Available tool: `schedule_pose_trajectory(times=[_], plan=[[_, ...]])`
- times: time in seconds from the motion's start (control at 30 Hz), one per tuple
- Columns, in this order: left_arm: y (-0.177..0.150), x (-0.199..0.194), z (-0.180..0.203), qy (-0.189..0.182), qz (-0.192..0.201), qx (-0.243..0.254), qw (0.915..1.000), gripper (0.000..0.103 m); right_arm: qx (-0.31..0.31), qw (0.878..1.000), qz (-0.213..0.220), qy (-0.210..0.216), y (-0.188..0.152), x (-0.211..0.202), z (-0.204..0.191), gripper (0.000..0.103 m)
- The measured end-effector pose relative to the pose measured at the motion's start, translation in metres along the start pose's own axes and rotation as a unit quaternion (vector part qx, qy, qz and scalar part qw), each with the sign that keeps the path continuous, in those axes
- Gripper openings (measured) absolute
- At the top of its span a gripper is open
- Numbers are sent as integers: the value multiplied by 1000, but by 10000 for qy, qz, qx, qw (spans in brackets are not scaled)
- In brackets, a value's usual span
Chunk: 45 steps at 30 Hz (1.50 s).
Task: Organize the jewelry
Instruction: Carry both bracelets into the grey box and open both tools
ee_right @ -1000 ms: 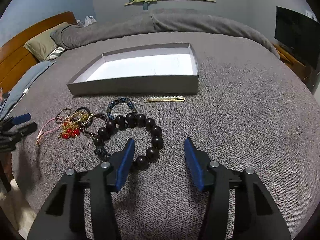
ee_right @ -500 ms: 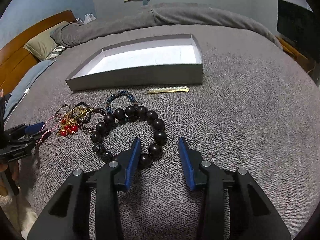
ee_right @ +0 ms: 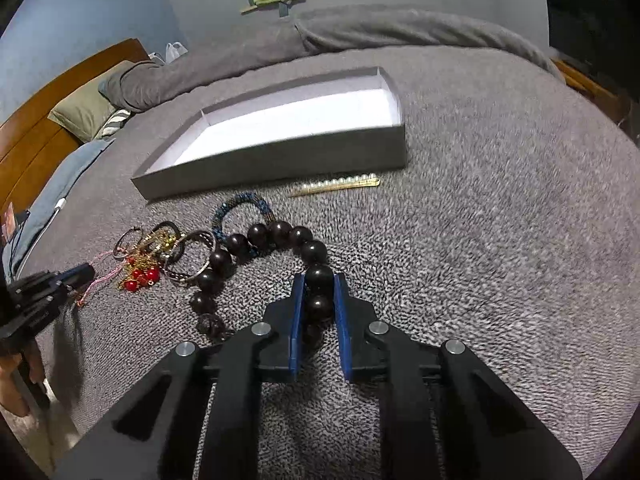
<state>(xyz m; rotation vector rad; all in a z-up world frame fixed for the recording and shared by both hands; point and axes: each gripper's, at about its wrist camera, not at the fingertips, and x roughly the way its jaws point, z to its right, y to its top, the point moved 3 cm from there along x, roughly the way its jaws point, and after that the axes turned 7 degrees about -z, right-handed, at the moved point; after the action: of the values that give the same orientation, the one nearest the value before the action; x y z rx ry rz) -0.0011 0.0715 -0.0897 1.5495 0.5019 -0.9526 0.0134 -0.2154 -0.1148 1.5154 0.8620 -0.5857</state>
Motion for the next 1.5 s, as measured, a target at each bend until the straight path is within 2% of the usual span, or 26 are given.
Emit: schedule_pose_trajectory(times=[0.23, 0.37, 0.5, 0.6, 0.7, 0.83, 1.07, 1.17, 1.27, 1.37, 1.5], plan=[[19, -46, 3, -43, 494, 223, 9985, 6, -259, 9963, 816, -82, 14, -50, -17, 14], [44, -68, 6, -31, 784, 461, 9958, 6, -429, 9911, 1212, -359, 33, -70, -25, 14], [75, -75, 7, 25, 1006, 609, 9931, 6, -298, 9885, 1444, -350, 61, -78, -21, 14], [104, -75, 3, -75, 1195, 537, 9913, 6, -161, 9876, 1529, -328, 83, -76, -15, 14], [134, -60, 3, -151, 1308, 494, 9901, 6, -21, 9865, 1631, -104, 110, -68, -9, 14], [168, -19, 5, -307, 1130, 435, 9922, 6, 74, 9862, 1652, -1, 140, -48, -3, 14], [218, 75, 1, -114, 620, 302, 9976, 6, 39, 9905, 1374, -92, 188, 15, -2, 14], [235, 99, -2, 25, 627, 300, 9976, 6, 32, 9928, 1194, 17, 199, 43, -5, 14], [242, 115, -8, 186, 616, 293, 9975, 6, -31, 9955, 951, -28, 199, 66, -3, 14], [236, 138, -17, 205, 163, 278, 9993, 6, 143, 9972, 712, -203, 196, 75, 9, 14], [221, 153, -21, 265, -312, 344, 9986, 6, 290, 9969, 596, -428, 194, 78, 15, 14]])
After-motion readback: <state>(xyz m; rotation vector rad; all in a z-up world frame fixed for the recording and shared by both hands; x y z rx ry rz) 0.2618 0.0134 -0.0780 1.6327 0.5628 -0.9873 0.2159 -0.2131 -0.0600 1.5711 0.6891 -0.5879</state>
